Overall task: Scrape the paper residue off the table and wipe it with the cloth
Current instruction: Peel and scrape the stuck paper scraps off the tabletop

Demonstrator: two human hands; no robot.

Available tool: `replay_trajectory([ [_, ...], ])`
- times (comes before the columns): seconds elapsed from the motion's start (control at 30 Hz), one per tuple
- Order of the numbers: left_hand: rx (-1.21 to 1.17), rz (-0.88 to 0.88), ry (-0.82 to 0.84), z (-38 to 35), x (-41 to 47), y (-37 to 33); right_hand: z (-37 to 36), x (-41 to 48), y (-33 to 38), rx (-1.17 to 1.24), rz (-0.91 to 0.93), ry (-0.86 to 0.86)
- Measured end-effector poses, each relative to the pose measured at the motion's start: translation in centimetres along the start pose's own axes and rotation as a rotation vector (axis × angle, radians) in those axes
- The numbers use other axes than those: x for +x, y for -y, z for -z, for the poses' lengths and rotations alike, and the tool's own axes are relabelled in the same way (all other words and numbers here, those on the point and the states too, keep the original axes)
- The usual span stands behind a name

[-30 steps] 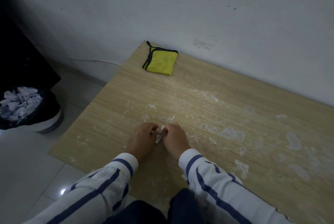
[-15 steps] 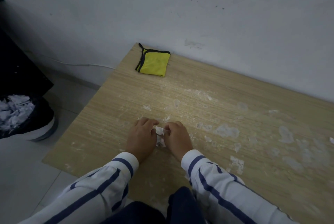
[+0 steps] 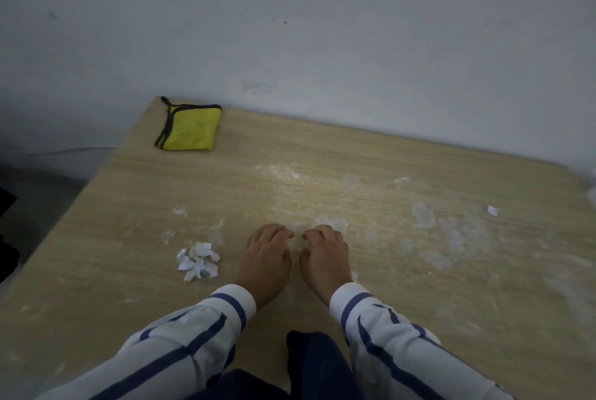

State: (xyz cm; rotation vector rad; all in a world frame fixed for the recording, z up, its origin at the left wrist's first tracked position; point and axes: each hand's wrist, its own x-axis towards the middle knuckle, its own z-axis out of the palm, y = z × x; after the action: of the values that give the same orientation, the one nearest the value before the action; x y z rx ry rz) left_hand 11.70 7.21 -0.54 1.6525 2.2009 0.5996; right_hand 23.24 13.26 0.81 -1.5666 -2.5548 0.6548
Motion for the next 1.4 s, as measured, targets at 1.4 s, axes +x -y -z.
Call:
replay_trajectory([
  [1.4, 0.255, -0.082, 0.149, -19.4, 11.4, -24.4, 14.5, 7.1, -35.6, -0.032, -0.341, -0.056],
])
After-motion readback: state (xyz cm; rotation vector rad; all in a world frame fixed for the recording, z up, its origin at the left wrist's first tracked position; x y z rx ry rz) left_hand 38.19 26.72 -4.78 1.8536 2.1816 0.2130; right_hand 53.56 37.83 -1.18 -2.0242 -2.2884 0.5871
